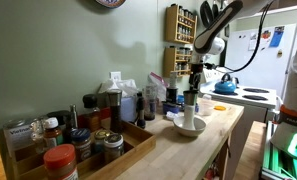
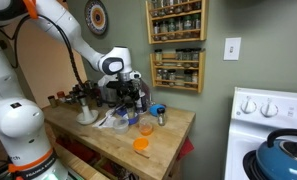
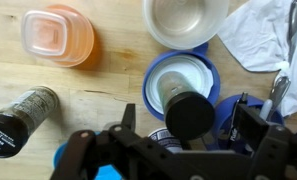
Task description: Remove the spice bottle on the white bowl that is inside the navy blue bowl and put it in the empty clear bowl in front of the navy blue bowl
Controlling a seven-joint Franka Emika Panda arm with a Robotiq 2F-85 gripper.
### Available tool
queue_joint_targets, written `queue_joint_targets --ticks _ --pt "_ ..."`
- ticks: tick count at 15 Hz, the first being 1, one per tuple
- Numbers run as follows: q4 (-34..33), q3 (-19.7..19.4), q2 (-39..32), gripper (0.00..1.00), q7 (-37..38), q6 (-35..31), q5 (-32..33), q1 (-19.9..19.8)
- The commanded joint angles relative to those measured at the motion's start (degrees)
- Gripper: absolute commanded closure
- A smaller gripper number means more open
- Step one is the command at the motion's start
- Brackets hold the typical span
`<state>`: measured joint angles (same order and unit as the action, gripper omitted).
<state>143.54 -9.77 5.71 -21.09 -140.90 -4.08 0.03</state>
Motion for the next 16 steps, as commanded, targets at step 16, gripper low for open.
queue_joint_targets --ticks 16 --pt "-5.14 5.15 -7.74 0.10 0.17 3.37 0.26 -1.95"
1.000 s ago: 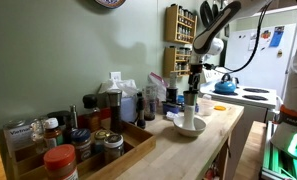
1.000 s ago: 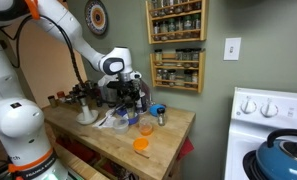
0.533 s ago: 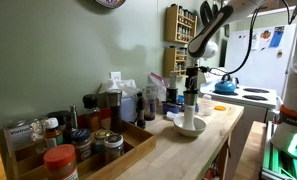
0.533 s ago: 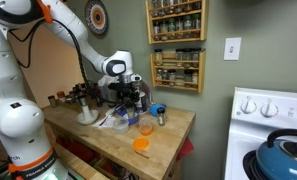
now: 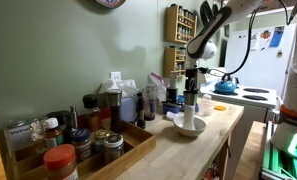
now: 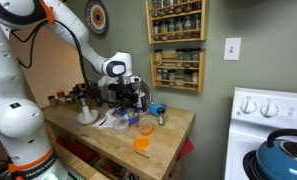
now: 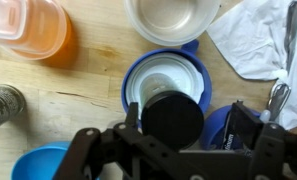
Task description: Remove the spice bottle on the white bowl that is inside the navy blue bowl and put it in the empty clear bowl in front of the navy blue bowl
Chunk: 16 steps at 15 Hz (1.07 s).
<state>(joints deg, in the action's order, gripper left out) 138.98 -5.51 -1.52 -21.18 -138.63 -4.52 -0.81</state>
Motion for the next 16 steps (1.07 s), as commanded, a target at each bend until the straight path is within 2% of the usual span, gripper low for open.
queue_joint_targets --ticks 1,3,4,5,6,7,9,10,11,16 --pt "-0.46 0.96 -0.48 0.14 0.01 0.82 0.56 -1.15" --pt "-0.35 1.07 -0.46 0.26 0.24 0.44 0.92 -1.17" --pt "-0.42 1.11 -0.53 0.25 0.28 0.61 0.96 -1.17" --pt "-0.41 1.15 -0.52 0.29 0.27 0.56 0.99 -1.17" --pt "-0.41 1.19 -0.53 0.29 0.32 0.56 1.05 -1.17" --pt "-0.42 1.24 -0.54 0.47 0.45 0.49 1.25 -1.18" --pt "-0.40 1.31 -0.43 0.55 0.59 0.49 1.56 -1.23" --pt "-0.36 1.35 -0.19 0.65 0.56 0.57 1.64 -1.23" --pt "-0.02 1.41 0.77 0.69 0.86 0.72 2.03 -1.18" --pt "1.83 1.54 6.52 0.69 -0.72 2.75 1.55 -1.11"
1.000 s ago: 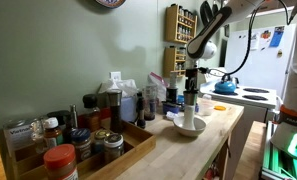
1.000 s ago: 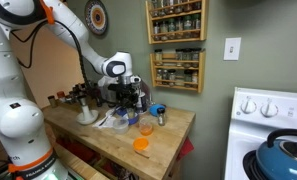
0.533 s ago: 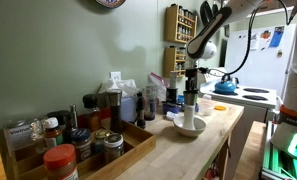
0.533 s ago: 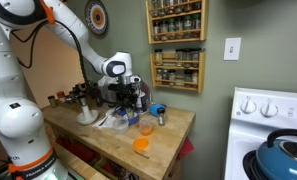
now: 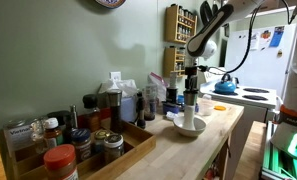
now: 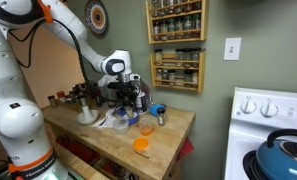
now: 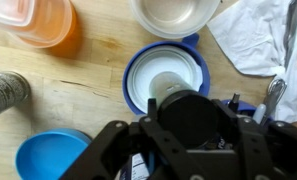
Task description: Remove the spice bottle on the white bowl that is inside the navy blue bowl and put it in the empty clear bowl in front of the navy blue bowl
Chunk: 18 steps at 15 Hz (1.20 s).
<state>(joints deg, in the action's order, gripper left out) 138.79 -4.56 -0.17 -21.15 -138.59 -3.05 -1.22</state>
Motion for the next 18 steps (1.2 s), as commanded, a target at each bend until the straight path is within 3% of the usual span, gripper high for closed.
queue_joint_targets --ticks 1,6,10,18 --pt "2.44 0.45 6.84 0.69 -1.11 4.02 -0.44 -0.71" --pt "4.32 -1.31 15.34 0.69 -8.13 15.34 -5.34 0.29" --pt "7.07 -3.58 20.47 0.69 -10.44 20.54 -6.28 -0.13" --pt "12.05 -6.93 21.16 0.69 -8.69 19.29 -4.71 -1.70"
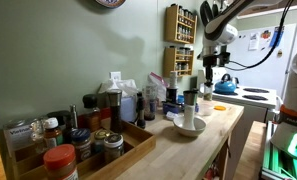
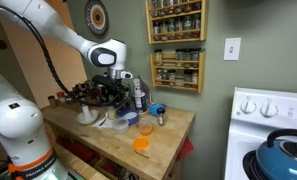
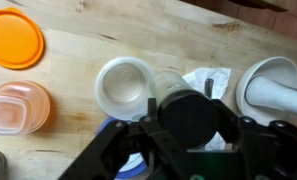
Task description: Remove the spice bottle on the white bowl that is inside the navy blue bowl and put it in the empty clear bowl in front of the navy blue bowl
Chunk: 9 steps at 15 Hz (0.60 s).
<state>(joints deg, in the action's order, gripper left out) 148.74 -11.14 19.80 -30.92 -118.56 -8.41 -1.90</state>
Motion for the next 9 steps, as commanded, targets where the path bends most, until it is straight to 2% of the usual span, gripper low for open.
queue_joint_targets --ticks 1,9 --pt "2.31 -0.03 1.05 0.69 2.52 -1.27 1.53 -1.56" --pt "2.36 1.35 0.11 0.69 11.38 -5.63 5.90 -3.33"
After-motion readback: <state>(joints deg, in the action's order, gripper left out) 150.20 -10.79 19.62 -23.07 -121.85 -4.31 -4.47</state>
